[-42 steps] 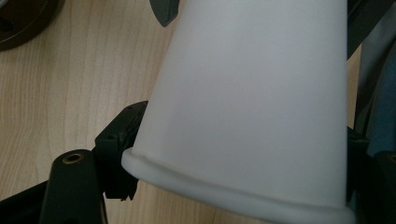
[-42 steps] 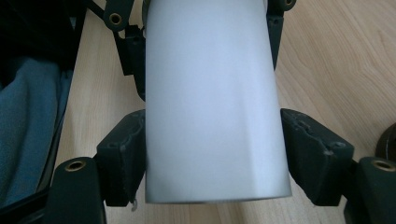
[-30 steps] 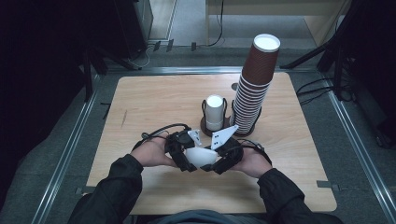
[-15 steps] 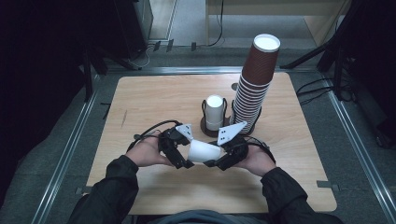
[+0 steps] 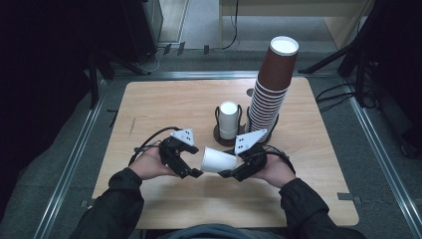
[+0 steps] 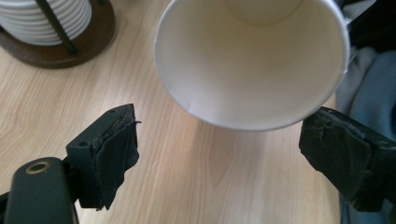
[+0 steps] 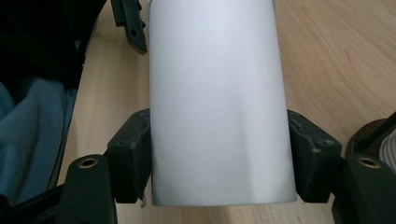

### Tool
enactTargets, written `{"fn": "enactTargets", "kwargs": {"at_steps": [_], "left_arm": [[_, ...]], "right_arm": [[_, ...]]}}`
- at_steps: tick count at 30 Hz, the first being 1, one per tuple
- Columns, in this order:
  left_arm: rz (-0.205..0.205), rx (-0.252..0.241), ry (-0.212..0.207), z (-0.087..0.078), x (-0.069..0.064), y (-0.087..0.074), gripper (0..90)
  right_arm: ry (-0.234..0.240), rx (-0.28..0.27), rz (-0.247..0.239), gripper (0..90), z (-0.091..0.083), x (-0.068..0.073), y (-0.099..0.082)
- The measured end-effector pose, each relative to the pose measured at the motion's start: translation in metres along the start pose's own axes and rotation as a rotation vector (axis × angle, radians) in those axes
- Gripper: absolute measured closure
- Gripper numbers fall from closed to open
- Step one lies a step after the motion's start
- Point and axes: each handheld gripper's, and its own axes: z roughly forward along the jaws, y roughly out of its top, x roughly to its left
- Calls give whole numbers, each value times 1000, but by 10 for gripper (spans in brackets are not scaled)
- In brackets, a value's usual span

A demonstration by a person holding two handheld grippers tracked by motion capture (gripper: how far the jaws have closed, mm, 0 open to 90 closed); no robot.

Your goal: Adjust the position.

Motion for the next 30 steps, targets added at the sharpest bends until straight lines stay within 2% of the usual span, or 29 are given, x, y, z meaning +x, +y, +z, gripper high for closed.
{"fn": "enactTargets", "kwargs": {"at_steps": [2, 6, 8, 14, 20, 26, 30], "left_arm": [[-6, -22, 5, 1, -1, 1, 100], [-6, -52, -17, 3, -1, 1, 93], [-5, -69, -16, 2, -1, 1, 94], [-17, -135, -65, 1, 0, 2, 94], [-11, -146, -87, 3, -1, 5, 97], [-20, -186, -113, 1, 0, 5, 134], [-9, -180, -113, 2, -1, 5, 146]], "right_arm": [[5, -2, 2, 329, -1, 0, 0], [11, -12, -2, 328, -1, 1, 0], [19, -24, -1, 328, -2, 1, 0], [29, -52, -1, 328, -4, 0, 1], [45, -62, -5, 328, -2, 1, 2], [59, -67, 6, 327, 0, 2, 3], [66, -81, 9, 327, 2, 2, 4]]}}
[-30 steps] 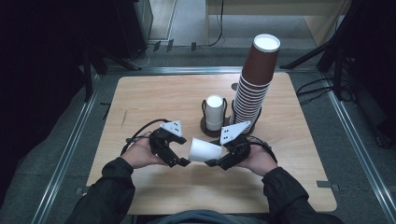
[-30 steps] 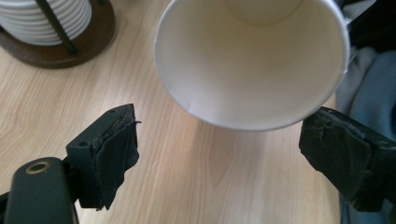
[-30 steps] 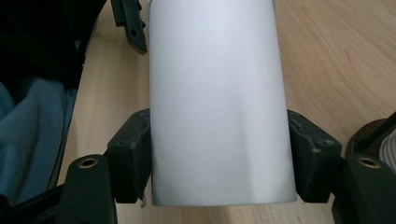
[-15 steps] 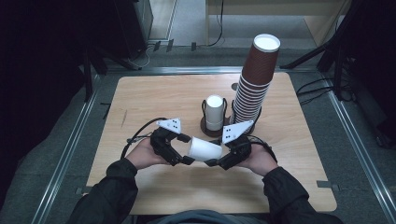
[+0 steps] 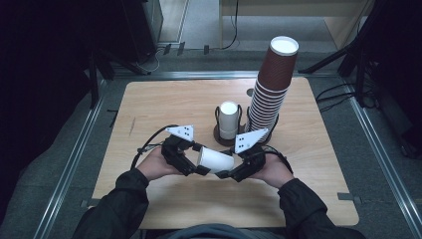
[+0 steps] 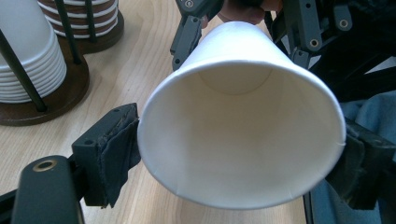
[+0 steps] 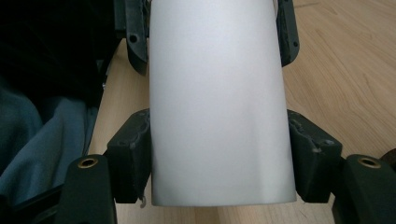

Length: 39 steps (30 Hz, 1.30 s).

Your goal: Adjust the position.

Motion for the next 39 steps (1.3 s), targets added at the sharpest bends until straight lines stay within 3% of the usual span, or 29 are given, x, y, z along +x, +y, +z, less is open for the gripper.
{"fn": "enactTargets", "kwargs": {"at_steps": [7, 13, 18, 26, 39], "left_arm": [[-16, -12, -25, -2, 2, 0, 223], [-1, -4, -13, -3, 0, 1, 242], [-28, 8, -12, -9, 4, 2, 244], [-30, 22, 28, -23, 4, 6, 244], [-10, 128, 103, -26, 2, 16, 243]], "right_arm": [[9, -3, 17, 331, 1, -1, 0], [7, 5, 13, 326, 1, 0, 0], [-5, 21, 43, 244, 2, -1, 1], [-28, 49, 57, 246, 1, -4, -1], [-61, 101, 58, 258, 4, -7, -5]]}}
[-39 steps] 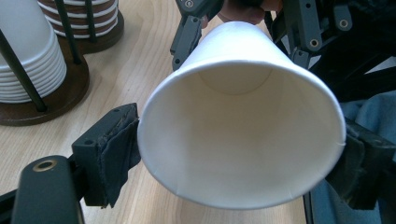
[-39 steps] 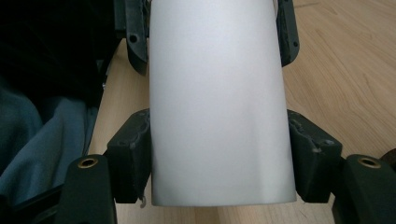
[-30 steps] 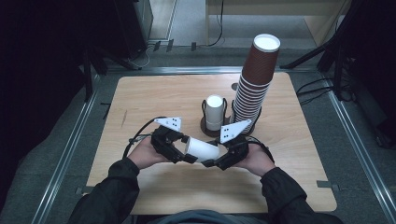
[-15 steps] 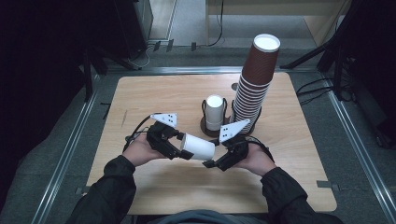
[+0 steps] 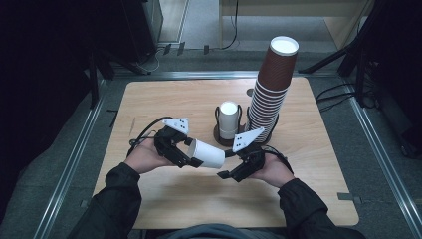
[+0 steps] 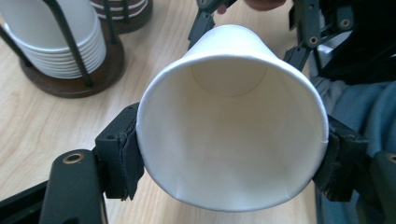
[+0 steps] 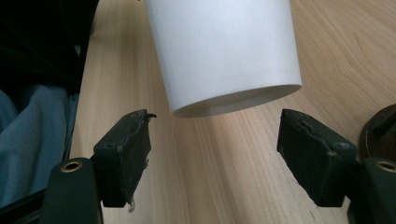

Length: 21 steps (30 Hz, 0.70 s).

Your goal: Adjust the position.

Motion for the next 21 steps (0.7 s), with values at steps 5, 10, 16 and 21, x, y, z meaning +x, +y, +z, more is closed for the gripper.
{"fn": "enactTargets", "kwargs": {"at_steps": [5, 10, 16, 21], "left_arm": [[7, 77, 46, 6, 0, 2, 244], [-4, 136, 47, 13, 2, 4, 244], [8, 197, 81, 23, 1, 6, 244], [4, 237, 78, 34, 0, 9, 244]], "right_arm": [[-21, 11, 3, 254, 0, -2, -1], [-28, 22, 2, 251, 1, -2, -2], [-27, 33, 5, 251, 3, -1, -2], [-30, 47, 1, 248, 5, -1, -2]]}}
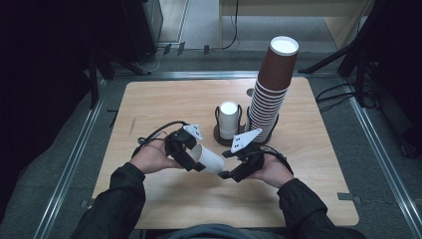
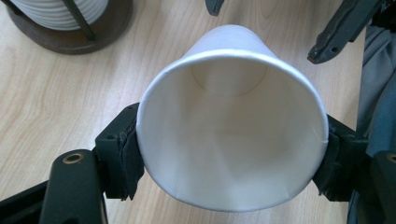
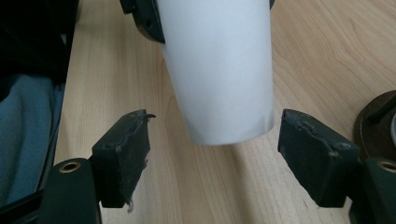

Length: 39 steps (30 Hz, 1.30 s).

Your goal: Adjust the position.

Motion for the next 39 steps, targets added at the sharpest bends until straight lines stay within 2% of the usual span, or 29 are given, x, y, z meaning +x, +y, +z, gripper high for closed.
{"fn": "enactTargets", "kwargs": {"at_steps": [11, 21, 26, 33, 35, 39], "left_arm": [[43, -5, -32, 6, -12, 11, 243], [43, 1, -52, 9, -17, 16, 242], [46, 2, -53, 10, -19, 16, 240], [66, 1, -44, 10, -19, 15, 210], [72, -7, -28, 9, -19, 15, 187], [57, -39, -20, 5, -17, 13, 126]], "right_arm": [[15, 37, -19, 245, 9, 2, 0], [30, 45, -40, 268, 17, 7, 3], [22, 54, -79, 321, 18, 10, 4], [18, 53, -94, 326, 18, 10, 5], [16, 51, -94, 325, 17, 10, 5], [6, 41, -87, 324, 14, 9, 4]]}}
